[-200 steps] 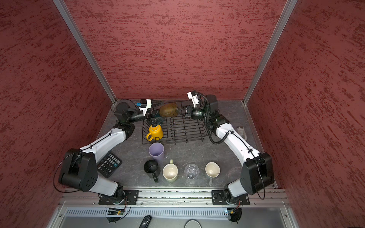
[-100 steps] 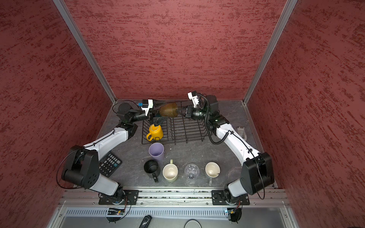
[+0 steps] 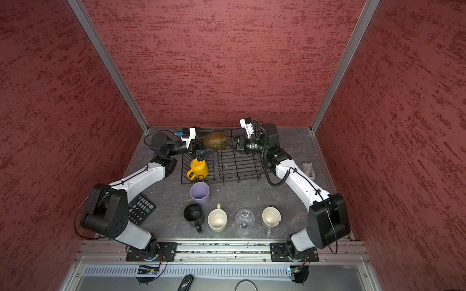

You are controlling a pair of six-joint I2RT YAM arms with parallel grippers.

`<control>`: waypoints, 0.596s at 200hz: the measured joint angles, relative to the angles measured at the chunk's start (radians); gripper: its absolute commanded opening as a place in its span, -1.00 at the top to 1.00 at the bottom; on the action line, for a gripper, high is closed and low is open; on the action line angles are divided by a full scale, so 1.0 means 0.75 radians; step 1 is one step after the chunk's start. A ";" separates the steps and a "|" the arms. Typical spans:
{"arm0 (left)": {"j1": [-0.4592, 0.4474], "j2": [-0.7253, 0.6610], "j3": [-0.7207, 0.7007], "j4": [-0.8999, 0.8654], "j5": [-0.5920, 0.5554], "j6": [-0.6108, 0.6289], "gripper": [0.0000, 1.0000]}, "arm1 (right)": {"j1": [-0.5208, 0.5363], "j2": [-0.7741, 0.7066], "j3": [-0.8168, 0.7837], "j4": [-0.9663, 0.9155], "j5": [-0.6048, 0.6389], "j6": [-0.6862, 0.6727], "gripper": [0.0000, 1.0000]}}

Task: Load cups into a dish rack
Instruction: Place the cup upside down at the dish rack.

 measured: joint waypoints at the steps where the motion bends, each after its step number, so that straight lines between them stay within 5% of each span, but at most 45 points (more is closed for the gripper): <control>1: -0.001 0.001 0.001 0.001 0.001 0.000 -0.78 | 0.000 0.001 -0.001 0.001 0.000 0.001 1.00; 119: -0.011 0.013 0.016 0.067 0.026 -0.030 -0.72 | 0.004 0.001 -0.004 0.025 -0.004 0.030 1.00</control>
